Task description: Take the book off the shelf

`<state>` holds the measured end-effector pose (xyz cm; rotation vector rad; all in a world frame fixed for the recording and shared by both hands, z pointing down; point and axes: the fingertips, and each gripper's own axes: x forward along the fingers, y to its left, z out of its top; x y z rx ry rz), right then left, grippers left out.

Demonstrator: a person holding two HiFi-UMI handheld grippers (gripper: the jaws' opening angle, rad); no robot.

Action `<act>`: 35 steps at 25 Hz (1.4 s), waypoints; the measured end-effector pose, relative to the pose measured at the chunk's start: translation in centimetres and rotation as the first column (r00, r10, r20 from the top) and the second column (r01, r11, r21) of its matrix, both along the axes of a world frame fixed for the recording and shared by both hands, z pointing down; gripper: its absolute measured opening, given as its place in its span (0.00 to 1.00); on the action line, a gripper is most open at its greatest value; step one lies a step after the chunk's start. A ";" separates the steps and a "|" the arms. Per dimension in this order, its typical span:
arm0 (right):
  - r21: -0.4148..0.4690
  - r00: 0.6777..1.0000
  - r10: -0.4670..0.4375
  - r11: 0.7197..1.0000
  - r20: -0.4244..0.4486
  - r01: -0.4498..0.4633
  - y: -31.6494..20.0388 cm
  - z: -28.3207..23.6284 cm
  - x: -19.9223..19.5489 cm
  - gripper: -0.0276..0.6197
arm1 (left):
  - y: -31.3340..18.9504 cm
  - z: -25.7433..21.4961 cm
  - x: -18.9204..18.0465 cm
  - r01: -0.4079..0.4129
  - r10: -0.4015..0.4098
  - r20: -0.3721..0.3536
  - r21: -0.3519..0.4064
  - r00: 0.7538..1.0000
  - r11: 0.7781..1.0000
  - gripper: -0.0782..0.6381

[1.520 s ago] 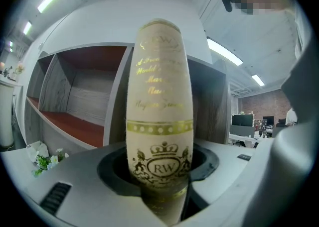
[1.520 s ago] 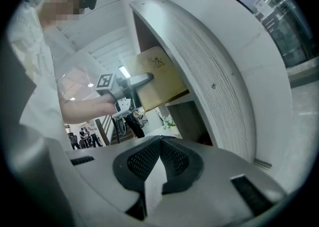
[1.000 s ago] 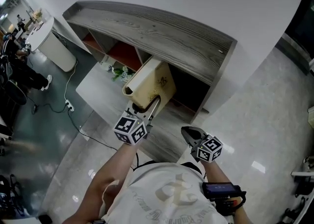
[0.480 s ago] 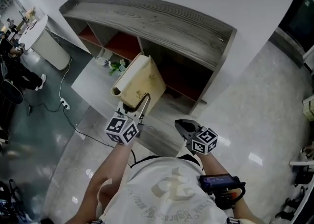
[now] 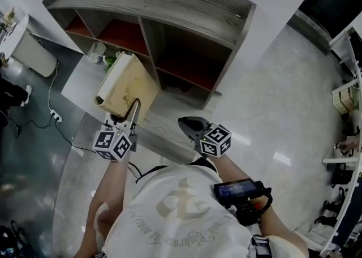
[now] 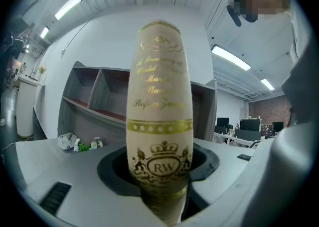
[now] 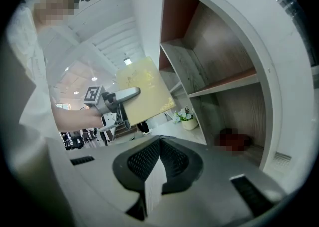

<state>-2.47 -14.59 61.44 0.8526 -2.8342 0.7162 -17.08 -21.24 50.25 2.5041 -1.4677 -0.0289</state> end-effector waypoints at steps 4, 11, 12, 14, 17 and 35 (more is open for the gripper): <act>-0.001 1.000 0.006 1.000 -0.001 -0.006 0.4 0.3 -1.2 0.05 | 1.3 1.0 -1.7 0.005 -0.005 0.011 -0.014 1.000 1.000 0.42; 0.004 1.000 0.003 1.000 -0.011 -0.003 1.6 0.4 -3.1 0.05 | 4.1 3.6 -4.4 0.024 -0.025 -0.002 -0.060 1.000 0.998 0.42; 0.005 1.000 0.002 1.000 -0.011 -0.002 1.7 0.4 -3.4 0.05 | 4.5 4.0 -4.7 0.027 -0.028 -0.002 -0.066 1.000 0.997 0.42; 0.005 1.000 0.003 1.000 -0.014 -0.003 2.0 0.4 -3.7 0.05 | 5.1 4.6 -5.3 0.031 -0.031 -0.003 -0.076 1.000 0.997 0.42; 0.006 1.000 0.013 1.000 -0.022 -0.013 2.7 0.5 -3.9 0.05 | 6.4 5.5 -6.0 0.029 -0.030 -0.004 -0.089 1.000 0.996 0.42; 0.040 0.999 -0.011 0.999 -0.038 0.013 5.0 0.1 -6.3 0.05 | 13.0 10.7 -11.0 0.091 -0.089 0.017 -0.175 0.996 0.980 0.42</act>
